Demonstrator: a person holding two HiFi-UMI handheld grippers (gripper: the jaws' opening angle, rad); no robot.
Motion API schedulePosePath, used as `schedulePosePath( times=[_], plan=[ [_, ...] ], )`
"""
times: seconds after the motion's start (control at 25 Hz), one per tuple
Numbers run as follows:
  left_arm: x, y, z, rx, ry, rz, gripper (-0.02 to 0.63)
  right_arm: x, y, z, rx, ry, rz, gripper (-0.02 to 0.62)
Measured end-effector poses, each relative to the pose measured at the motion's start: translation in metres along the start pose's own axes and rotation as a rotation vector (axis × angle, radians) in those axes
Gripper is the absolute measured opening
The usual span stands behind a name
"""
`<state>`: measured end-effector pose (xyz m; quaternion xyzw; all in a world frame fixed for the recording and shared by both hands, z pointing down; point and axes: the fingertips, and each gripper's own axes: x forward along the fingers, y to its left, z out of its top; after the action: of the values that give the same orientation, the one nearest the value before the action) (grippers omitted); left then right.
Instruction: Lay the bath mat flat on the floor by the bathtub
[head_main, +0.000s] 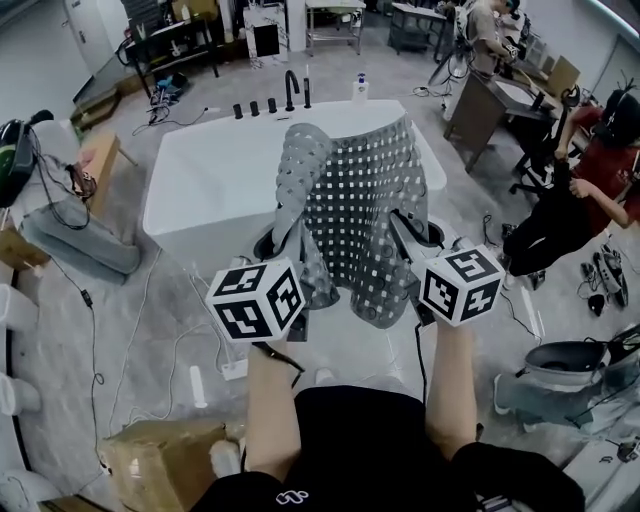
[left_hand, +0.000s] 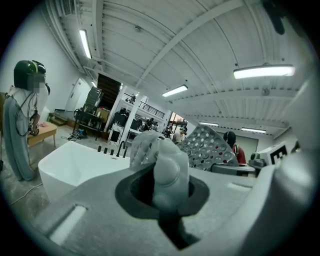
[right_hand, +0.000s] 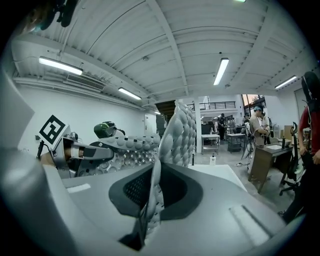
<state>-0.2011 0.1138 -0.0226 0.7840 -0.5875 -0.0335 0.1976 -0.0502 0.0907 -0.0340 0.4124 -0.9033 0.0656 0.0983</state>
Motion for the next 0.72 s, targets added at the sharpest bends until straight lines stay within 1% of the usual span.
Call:
schedulePosePath(
  times=[0.28, 0.52, 0.72],
  plan=[
    [0.008, 0.006, -0.013, -0.044, 0.006, -0.03, 0.018, 0.008, -0.004, -0.011, -0.012, 0.035, -0.024, 0.023],
    [0.018, 0.008, -0.016, -0.047, 0.032, -0.06, 0.018, 0.014, -0.007, -0.016, 0.014, 0.044, -0.048, 0.023],
    [0.028, 0.005, -0.02, -0.061, 0.033, -0.061, 0.018, 0.007, -0.02, -0.024, 0.028, 0.053, -0.068, 0.023]
  ],
)
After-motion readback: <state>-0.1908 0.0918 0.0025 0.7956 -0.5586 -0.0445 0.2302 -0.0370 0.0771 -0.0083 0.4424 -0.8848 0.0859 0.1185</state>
